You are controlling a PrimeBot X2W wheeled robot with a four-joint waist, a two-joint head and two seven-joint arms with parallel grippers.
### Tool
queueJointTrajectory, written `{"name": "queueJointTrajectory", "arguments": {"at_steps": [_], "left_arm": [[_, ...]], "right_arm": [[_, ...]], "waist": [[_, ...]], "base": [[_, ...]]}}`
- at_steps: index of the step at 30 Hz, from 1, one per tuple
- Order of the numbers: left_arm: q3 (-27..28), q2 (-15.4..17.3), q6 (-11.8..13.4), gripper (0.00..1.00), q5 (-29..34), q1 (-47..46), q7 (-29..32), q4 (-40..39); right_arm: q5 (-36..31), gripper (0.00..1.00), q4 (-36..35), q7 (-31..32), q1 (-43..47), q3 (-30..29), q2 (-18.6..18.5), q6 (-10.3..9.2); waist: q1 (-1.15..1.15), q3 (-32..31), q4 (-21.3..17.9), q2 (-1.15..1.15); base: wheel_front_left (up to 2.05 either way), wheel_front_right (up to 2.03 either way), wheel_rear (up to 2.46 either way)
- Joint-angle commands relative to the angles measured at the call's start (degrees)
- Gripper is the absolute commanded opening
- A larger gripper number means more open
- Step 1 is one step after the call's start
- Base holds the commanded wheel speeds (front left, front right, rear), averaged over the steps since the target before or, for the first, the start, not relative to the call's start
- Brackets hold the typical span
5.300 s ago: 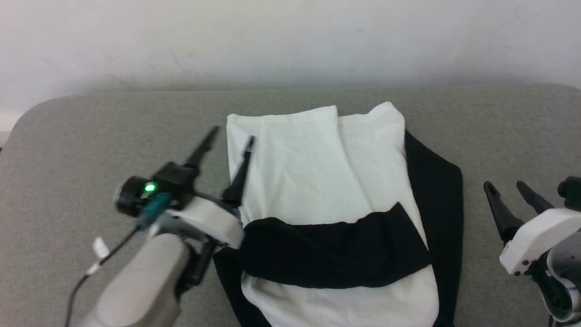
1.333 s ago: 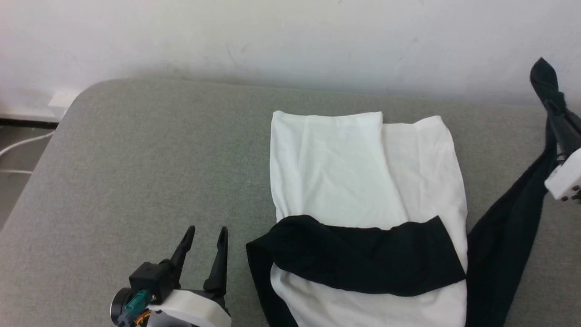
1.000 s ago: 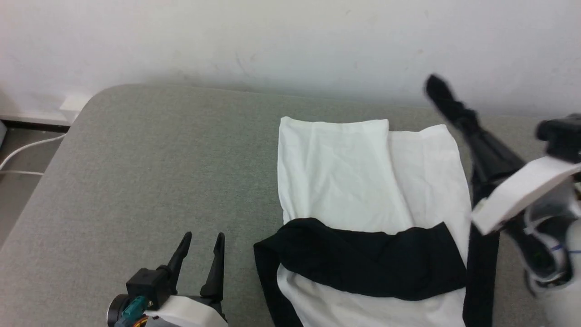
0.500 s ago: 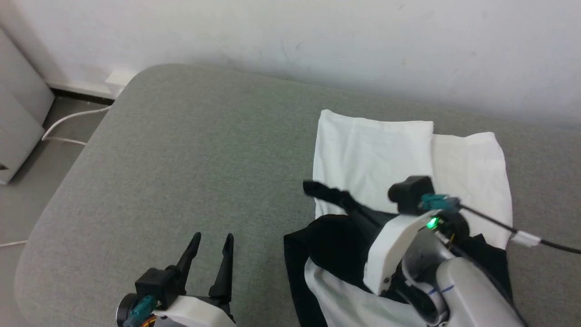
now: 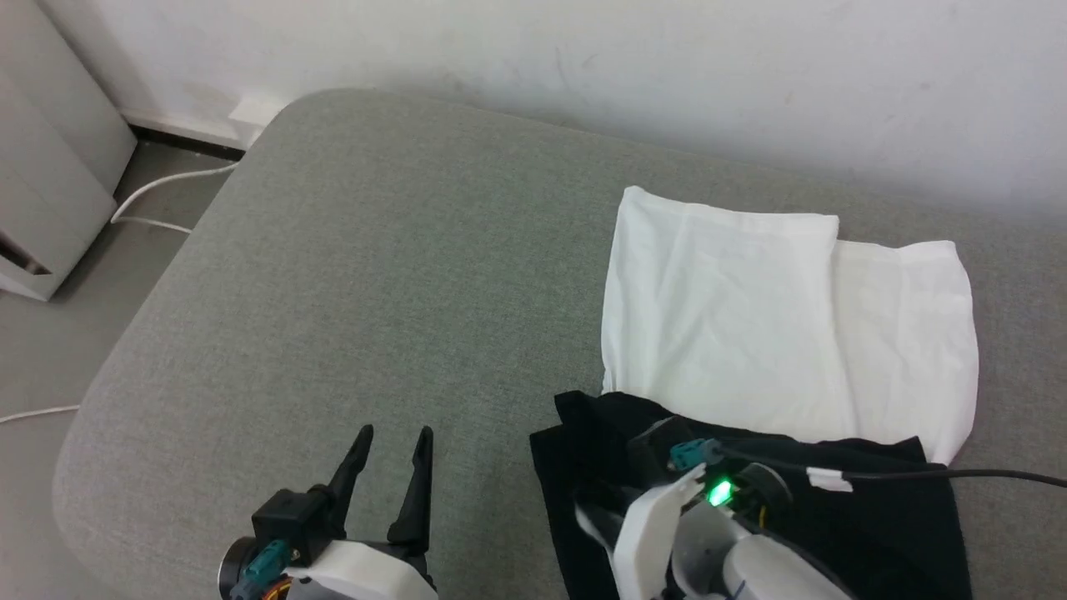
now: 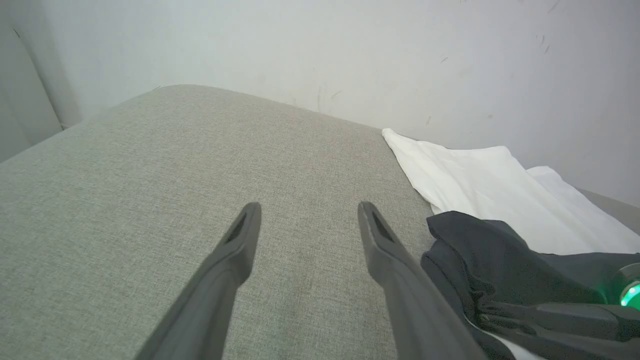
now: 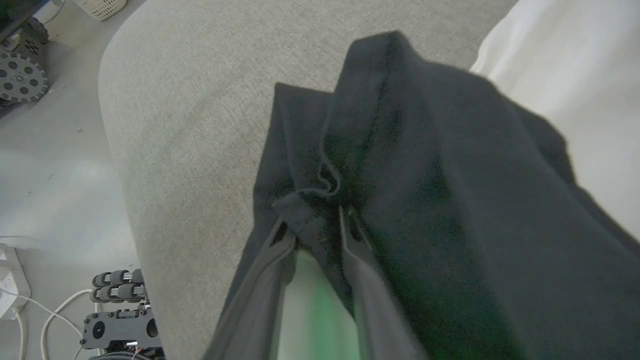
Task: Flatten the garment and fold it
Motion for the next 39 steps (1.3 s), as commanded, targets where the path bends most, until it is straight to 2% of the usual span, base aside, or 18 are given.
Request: {"name": "queueJointTrajectory", "arguments": {"at_steps": [1, 5, 10, 15, 19, 22, 23, 25, 30, 35, 39], "left_arm": [[0.19, -0.11, -0.18, 1.0, 0.13, -0.5, -0.27, 0.18], [0.62, 0.36, -0.16, 1.0, 0.32, -0.18, -0.27, 0.01], [1.12, 0.94, 0.13, 1.0, 0.5, 0.26, -0.27, -1.01], [1.6, 1.16, 0.3, 1.0, 0.42, -0.22, -0.27, -3.1], [2.79, 1.02, 0.04, 1.0, -0.37, -0.85, -0.27, -4.79], [3.72, 0.82, 0.12, 1.0, -0.29, -0.91, -0.27, -6.03], [3.72, 0.82, 0.12, 1.0, -0.29, -0.91, -0.27, -6.03], [4.37, 0.62, 0.19, 1.0, -0.21, -0.74, -0.27, -6.69], [5.42, 0.53, -0.19, 1.0, 0.25, -0.16, -0.27, -7.01], [4.43, 1.89, -1.09, 1.0, 0.64, -1.63, 1.37, -4.43], [2.51, 5.64, -2.48, 1.0, 1.3, -6.55, 6.43, -2.14]], "right_arm": [[1.57, 1.0, -0.07, -0.53, -0.95, 1.37, 0.13, -0.04], [5.96, 1.0, -2.59, -1.61, -2.79, 3.27, -1.52, -0.04], [7.66, 1.0, -7.78, -2.86, -5.95, 0.9, -6.52, -0.04], [2.48, 1.0, -11.84, -7.22, -7.93, -6.46, -12.61, -0.04], [-3.16, 1.0, -13.79, -12.95, -6.13, -15.31, -14.68, -0.04], [-5.7, 1.0, -15.74, -17.01, -2.44, -21.93, -13.79, -0.04], [-5.7, 1.0, -15.74, -17.01, -2.44, -21.93, -13.79, -0.04], [-7.81, 1.0, -17.34, -19.45, 0.59, -26.1, -12.77, -0.04], [-9.56, 1.0, -22.31, -23.15, 7.66, -34.39, -7.64, -0.04], [-11.19, 1.0, -27.58, -23.61, 12.92, -36.99, -3.19, -0.04], [-12.99, 1.0, -31.76, -22.33, 14.15, -36.04, -2.04, -0.04]], "waist": [[0.0, -0.9, -1.16, 0.0], [0.0, -2.6, -3.71, 0.0], [0.0, -4.28, -7.64, 0.0], [0.0, -4.52, -11.17, 0.0], [0.0, -4.22, -13.58, 0.0], [0.0, -3.93, -15.12, 0.0], [0.0, -3.93, -15.12, 0.0], [0.0, -3.79, -16.02, 0.0], [0.0, -3.44, -18.3, 0.0], [0.0, -2.16, -20.87, 0.0], [0.0, 1.23, -23.69, 0.0]], "base": [[0.0, 0.0, 0.0], [0.0, 0.0, 0.0], [0.0, 0.0, 0.0], [0.0, 0.0, 0.0], [0.0, 0.0, 0.0], [0.0, 0.0, 0.0], [0.0, 0.0, 0.0], [0.0, 0.0, 0.0], [0.0, 0.0, 0.0], [0.0, 0.0, 0.0], [0.0, 0.0, 0.0]]}}
